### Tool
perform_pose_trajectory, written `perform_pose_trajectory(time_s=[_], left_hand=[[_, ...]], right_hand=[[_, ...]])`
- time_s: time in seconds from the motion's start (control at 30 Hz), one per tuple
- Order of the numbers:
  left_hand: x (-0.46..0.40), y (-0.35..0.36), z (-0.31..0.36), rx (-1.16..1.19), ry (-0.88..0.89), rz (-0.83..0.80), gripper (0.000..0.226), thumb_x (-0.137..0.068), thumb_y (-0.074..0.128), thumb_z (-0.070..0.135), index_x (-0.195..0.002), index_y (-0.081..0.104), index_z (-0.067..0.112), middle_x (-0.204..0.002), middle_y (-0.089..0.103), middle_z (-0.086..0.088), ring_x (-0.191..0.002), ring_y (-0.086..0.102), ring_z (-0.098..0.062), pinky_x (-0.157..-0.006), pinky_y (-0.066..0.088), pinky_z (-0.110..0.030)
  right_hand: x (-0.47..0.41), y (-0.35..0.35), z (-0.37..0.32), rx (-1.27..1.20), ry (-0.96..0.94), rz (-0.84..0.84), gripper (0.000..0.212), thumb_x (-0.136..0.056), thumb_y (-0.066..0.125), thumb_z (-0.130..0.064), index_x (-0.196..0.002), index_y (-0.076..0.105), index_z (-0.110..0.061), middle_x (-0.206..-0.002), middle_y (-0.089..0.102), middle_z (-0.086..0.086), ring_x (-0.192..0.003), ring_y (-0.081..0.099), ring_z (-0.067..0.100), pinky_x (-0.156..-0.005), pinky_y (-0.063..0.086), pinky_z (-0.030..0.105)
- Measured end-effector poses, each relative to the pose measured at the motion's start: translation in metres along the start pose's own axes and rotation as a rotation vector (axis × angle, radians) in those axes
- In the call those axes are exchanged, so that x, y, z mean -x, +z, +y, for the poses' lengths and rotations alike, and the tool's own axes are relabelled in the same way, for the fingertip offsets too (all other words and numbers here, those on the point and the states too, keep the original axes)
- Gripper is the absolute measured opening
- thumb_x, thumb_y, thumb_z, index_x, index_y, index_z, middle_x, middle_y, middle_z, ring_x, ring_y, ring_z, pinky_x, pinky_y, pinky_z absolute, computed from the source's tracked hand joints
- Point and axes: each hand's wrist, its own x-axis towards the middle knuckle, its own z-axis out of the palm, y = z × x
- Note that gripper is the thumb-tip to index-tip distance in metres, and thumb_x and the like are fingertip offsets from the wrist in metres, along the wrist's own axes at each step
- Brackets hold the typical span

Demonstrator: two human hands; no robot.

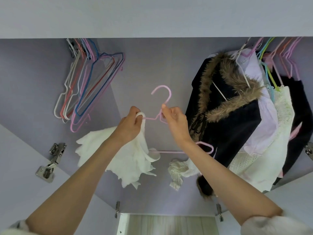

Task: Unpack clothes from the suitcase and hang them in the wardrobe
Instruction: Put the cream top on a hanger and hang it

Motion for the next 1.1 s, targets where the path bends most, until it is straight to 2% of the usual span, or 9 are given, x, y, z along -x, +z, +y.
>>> perform_pose_trajectory(time_s=[0.13, 0.23, 0.37, 0.43, 0.53, 0.7, 0.77, 0.93, 1.1], left_hand=[[-0.006, -0.014, -0.003, 0.254, -0.109, -0.004, 0.013, -0.098, 0.031, 0.030, -0.107, 0.040, 0.028, -0.093, 0.047, -0.003, -0.079, 0.045, -0.018, -0.066, 0.035, -0.030], [-0.004, -0.026, -0.001, 0.311, -0.078, 0.008, 0.016, -0.094, 0.041, 0.046, -0.093, 0.051, 0.035, -0.099, 0.054, 0.007, -0.099, 0.047, -0.018, -0.081, 0.034, -0.033], [0.001, -0.030, 0.010, 0.325, -0.081, 0.186, 0.049, -0.088, 0.042, 0.060, -0.065, 0.038, 0.017, -0.064, 0.041, 0.004, -0.065, 0.040, -0.014, -0.061, 0.030, -0.029], [0.003, -0.032, 0.016, 0.374, -0.092, 0.266, 0.055, -0.085, 0.047, 0.061, -0.059, 0.026, 0.017, -0.057, 0.027, 0.002, -0.056, 0.028, -0.016, -0.056, 0.022, -0.029], [0.002, -0.039, 0.023, 0.474, -0.138, 0.316, 0.059, -0.081, 0.051, 0.064, -0.058, 0.020, 0.020, -0.056, 0.020, 0.003, -0.054, 0.022, -0.015, -0.057, 0.019, -0.029], [0.006, -0.048, 0.021, 0.540, -0.187, 0.396, 0.055, -0.080, 0.054, 0.063, -0.060, 0.028, 0.018, -0.059, 0.023, 0.000, -0.064, 0.034, -0.013, -0.056, 0.022, -0.026], [0.008, -0.052, 0.018, 0.522, -0.243, 0.398, 0.054, -0.078, 0.053, 0.066, -0.062, 0.030, 0.019, -0.062, 0.026, -0.001, -0.065, 0.033, -0.014, -0.057, 0.022, -0.028], [0.017, -0.047, -0.001, 0.477, -0.398, 0.293, 0.060, -0.076, 0.048, 0.072, -0.056, 0.026, 0.020, -0.054, 0.024, 0.004, -0.053, 0.024, -0.016, -0.055, 0.018, -0.031], [0.028, -0.017, -0.017, 0.325, -0.379, 0.356, 0.061, -0.088, 0.044, 0.058, -0.050, 0.024, 0.015, -0.047, 0.028, -0.001, -0.049, 0.028, -0.019, -0.051, 0.023, -0.031]], right_hand=[[0.010, -0.010, 0.019, 0.259, -0.492, 0.110, 0.034, -0.088, 0.050, -0.028, -0.066, 0.057, -0.003, -0.065, 0.052, -0.002, -0.064, 0.048, 0.016, -0.065, 0.039, 0.024], [0.030, -0.004, 0.050, 0.447, -0.303, -0.251, 0.051, -0.080, 0.032, -0.041, -0.066, 0.062, -0.003, -0.067, 0.066, 0.010, -0.062, 0.060, 0.029, -0.065, 0.048, 0.033], [0.024, 0.008, 0.075, 0.588, 0.066, -0.362, 0.035, -0.094, 0.046, -0.036, -0.115, 0.058, -0.011, -0.119, 0.061, 0.009, -0.107, 0.057, 0.025, -0.093, 0.042, 0.029], [0.017, 0.015, 0.074, 0.623, 0.097, -0.476, 0.052, -0.091, 0.053, -0.042, -0.137, 0.042, -0.019, -0.138, 0.044, 0.004, -0.127, 0.041, 0.022, -0.105, 0.033, 0.031], [0.010, 0.025, 0.067, 0.797, 0.081, -0.610, 0.055, -0.090, 0.053, -0.046, -0.138, 0.039, -0.024, -0.143, 0.038, 0.002, -0.133, 0.033, 0.023, -0.109, 0.029, 0.039], [0.001, 0.029, 0.081, 1.012, 0.171, -0.582, 0.032, -0.096, 0.040, -0.026, -0.120, 0.057, -0.013, -0.124, 0.057, 0.007, -0.116, 0.052, 0.027, -0.095, 0.044, 0.035], [0.001, 0.024, 0.082, 0.837, 0.342, -0.464, 0.031, -0.097, 0.037, -0.020, -0.119, 0.054, -0.007, -0.123, 0.057, 0.012, -0.109, 0.055, 0.030, -0.086, 0.044, 0.033], [-0.007, -0.011, 0.076, -0.315, 0.951, -0.155, 0.020, -0.095, 0.033, 0.000, -0.083, 0.049, -0.003, -0.084, 0.054, 0.014, -0.083, 0.055, 0.029, -0.082, 0.048, 0.046], [-0.016, -0.044, 0.082, -0.485, 1.018, -0.047, 0.022, -0.100, 0.034, -0.008, -0.085, 0.050, -0.004, -0.086, 0.054, 0.011, -0.088, 0.055, 0.025, -0.080, 0.045, 0.037]])
